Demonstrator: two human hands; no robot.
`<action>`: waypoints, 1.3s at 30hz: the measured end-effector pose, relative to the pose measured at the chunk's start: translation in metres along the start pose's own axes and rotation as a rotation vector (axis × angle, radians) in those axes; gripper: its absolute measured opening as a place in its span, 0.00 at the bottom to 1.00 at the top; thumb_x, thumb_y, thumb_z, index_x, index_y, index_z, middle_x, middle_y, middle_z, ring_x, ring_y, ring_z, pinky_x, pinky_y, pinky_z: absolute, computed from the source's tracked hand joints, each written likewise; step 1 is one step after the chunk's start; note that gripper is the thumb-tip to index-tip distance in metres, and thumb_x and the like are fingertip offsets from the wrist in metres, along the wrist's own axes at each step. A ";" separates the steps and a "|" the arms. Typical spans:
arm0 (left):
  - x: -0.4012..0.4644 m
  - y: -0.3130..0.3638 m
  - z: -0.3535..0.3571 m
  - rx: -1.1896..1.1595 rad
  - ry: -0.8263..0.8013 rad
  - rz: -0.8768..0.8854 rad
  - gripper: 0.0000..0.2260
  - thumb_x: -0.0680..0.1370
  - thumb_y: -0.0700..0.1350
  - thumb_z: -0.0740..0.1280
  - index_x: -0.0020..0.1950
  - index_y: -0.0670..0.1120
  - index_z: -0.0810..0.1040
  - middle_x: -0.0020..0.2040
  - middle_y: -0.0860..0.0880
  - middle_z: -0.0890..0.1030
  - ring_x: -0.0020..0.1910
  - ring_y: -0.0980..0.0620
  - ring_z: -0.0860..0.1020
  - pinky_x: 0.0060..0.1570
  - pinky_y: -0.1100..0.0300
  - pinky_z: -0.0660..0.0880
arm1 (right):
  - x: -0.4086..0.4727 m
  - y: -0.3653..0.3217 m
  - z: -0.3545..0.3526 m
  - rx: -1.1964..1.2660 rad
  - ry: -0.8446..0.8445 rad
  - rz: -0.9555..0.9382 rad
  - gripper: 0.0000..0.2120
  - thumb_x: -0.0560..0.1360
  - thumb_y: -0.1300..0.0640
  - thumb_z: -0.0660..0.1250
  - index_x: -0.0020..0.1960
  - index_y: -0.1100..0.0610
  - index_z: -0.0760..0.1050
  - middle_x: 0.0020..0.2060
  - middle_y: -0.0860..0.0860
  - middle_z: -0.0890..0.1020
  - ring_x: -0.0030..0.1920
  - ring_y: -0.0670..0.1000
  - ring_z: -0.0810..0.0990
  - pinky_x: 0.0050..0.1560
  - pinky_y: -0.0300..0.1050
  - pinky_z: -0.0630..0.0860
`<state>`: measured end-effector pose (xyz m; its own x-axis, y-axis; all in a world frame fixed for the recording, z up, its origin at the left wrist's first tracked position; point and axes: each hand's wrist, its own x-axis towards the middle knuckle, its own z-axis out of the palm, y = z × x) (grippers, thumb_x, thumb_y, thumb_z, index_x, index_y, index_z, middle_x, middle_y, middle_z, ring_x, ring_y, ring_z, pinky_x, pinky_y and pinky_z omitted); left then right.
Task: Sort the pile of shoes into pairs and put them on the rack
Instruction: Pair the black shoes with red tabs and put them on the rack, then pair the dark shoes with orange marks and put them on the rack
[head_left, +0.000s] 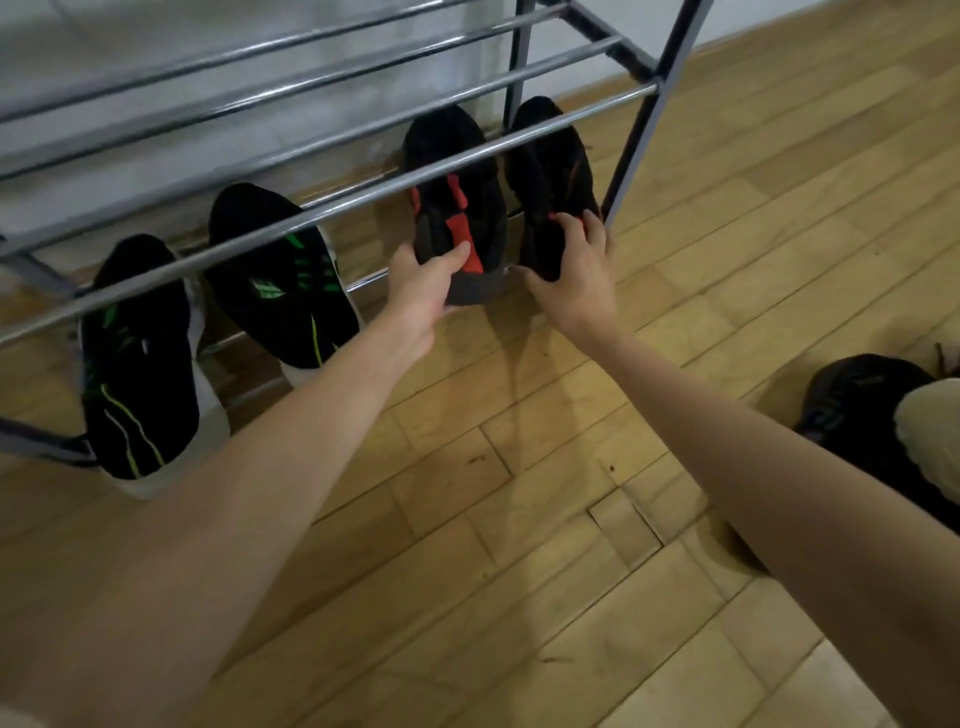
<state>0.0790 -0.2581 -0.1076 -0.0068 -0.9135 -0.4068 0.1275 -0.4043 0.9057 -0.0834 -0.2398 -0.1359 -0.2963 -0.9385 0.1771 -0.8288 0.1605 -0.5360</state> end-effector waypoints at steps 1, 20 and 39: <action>0.000 0.001 0.001 0.004 -0.004 -0.012 0.19 0.75 0.42 0.71 0.64 0.43 0.73 0.56 0.44 0.81 0.53 0.47 0.81 0.51 0.46 0.81 | -0.003 0.002 -0.002 0.020 -0.004 0.000 0.35 0.74 0.45 0.69 0.75 0.56 0.60 0.75 0.59 0.60 0.76 0.61 0.53 0.76 0.57 0.55; -0.103 -0.021 0.023 0.479 -0.058 -0.116 0.15 0.78 0.36 0.62 0.64 0.37 0.71 0.51 0.42 0.75 0.53 0.46 0.77 0.52 0.50 0.77 | -0.160 0.038 -0.114 0.167 0.037 0.189 0.29 0.76 0.60 0.65 0.74 0.58 0.57 0.71 0.54 0.63 0.72 0.52 0.61 0.66 0.37 0.58; -0.189 -0.085 0.150 0.846 -0.505 -0.020 0.12 0.75 0.40 0.65 0.58 0.44 0.73 0.54 0.42 0.78 0.55 0.44 0.77 0.53 0.49 0.77 | -0.252 0.137 -0.175 0.168 -0.021 0.697 0.36 0.74 0.42 0.69 0.71 0.61 0.59 0.64 0.58 0.70 0.66 0.58 0.68 0.64 0.52 0.71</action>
<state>-0.0794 -0.0583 -0.0895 -0.4492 -0.7388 -0.5023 -0.6275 -0.1393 0.7661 -0.2058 0.0727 -0.1094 -0.7195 -0.6409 -0.2675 -0.3655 0.6770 -0.6388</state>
